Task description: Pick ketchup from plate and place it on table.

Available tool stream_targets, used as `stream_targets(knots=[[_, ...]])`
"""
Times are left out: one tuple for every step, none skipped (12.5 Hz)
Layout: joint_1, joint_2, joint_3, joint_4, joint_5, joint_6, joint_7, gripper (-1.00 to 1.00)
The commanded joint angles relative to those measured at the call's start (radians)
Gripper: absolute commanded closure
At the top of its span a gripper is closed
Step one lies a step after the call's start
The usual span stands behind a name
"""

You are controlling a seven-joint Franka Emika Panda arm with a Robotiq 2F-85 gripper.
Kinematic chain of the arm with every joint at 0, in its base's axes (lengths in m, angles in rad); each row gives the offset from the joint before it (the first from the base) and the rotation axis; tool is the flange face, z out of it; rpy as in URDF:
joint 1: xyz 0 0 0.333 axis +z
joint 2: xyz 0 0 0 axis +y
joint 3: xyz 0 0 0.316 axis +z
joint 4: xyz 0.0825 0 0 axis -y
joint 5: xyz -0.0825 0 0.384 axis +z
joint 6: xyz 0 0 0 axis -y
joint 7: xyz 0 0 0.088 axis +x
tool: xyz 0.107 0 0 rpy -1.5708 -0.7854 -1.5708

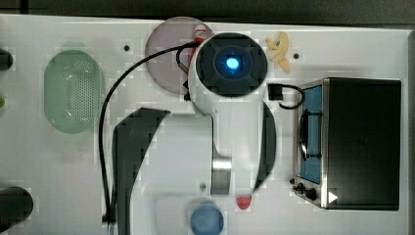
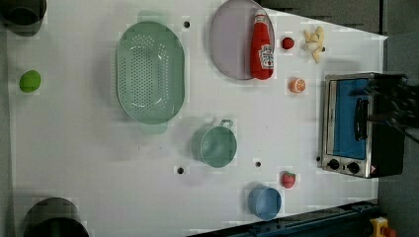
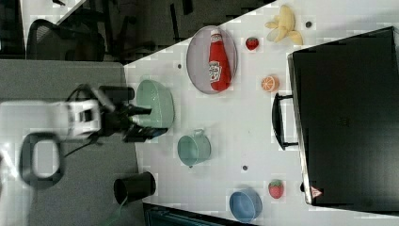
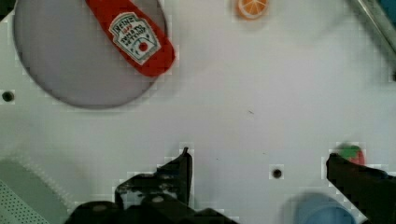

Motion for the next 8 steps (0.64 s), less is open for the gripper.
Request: stream_targets(knots=[[0.004, 0.063, 0.015, 0.018, -0.003, 0.078, -0.123, -1.0], [0.005, 0.094, 0.017, 0.024, -0.003, 0.111, -0.164, -1.0], [0.005, 0.127, 0.017, 0.03, -0.003, 0.133, -0.201, -1.0], [0.005, 0.159, 0.017, 0.037, -0.003, 0.153, -0.235, -1.0], [0.005, 0.19, 0.017, 0.045, -0.003, 0.164, -0.265, -1.0], [0.006, 0.222, 0.018, 0.059, -0.003, 0.183, -0.299, -1.0], [0.007, 0.253, 0.018, 0.073, -0.004, 0.194, -0.343, -1.0], [0.009, 0.284, 0.018, 0.091, -0.004, 0.211, -0.395, -1.0]])
